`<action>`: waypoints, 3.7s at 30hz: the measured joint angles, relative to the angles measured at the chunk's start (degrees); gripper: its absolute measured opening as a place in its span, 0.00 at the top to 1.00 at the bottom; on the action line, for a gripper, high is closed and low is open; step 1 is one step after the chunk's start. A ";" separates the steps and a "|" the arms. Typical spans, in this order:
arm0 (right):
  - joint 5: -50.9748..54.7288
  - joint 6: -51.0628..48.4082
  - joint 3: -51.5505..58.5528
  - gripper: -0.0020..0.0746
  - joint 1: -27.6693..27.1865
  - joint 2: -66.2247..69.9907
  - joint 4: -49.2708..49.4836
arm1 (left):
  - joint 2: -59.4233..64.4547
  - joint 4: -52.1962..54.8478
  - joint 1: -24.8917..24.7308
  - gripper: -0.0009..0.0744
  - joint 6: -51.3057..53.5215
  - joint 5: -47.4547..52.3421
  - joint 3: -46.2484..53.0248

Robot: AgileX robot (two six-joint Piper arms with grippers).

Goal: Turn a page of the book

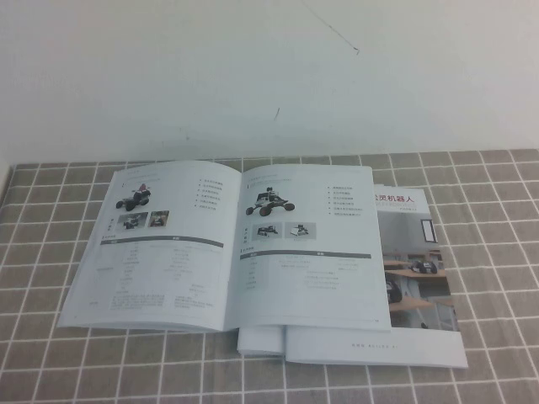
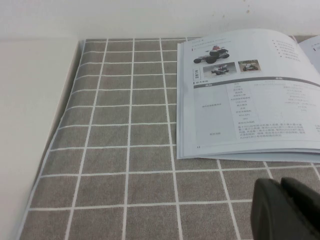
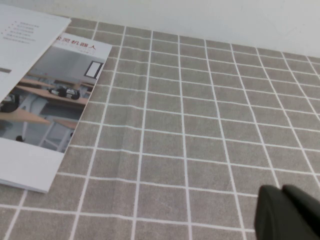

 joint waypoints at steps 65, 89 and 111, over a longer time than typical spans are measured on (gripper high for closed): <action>0.00 0.00 0.00 0.98 0.00 0.00 0.00 | 0.00 0.43 0.00 0.99 0.00 0.00 0.00; 0.00 0.00 0.00 0.98 0.00 0.00 0.00 | 0.00 1.75 0.00 0.99 0.00 -0.39 0.00; 0.00 0.00 0.00 0.98 0.00 0.00 0.00 | 0.00 3.04 0.00 0.99 0.00 -40.63 0.35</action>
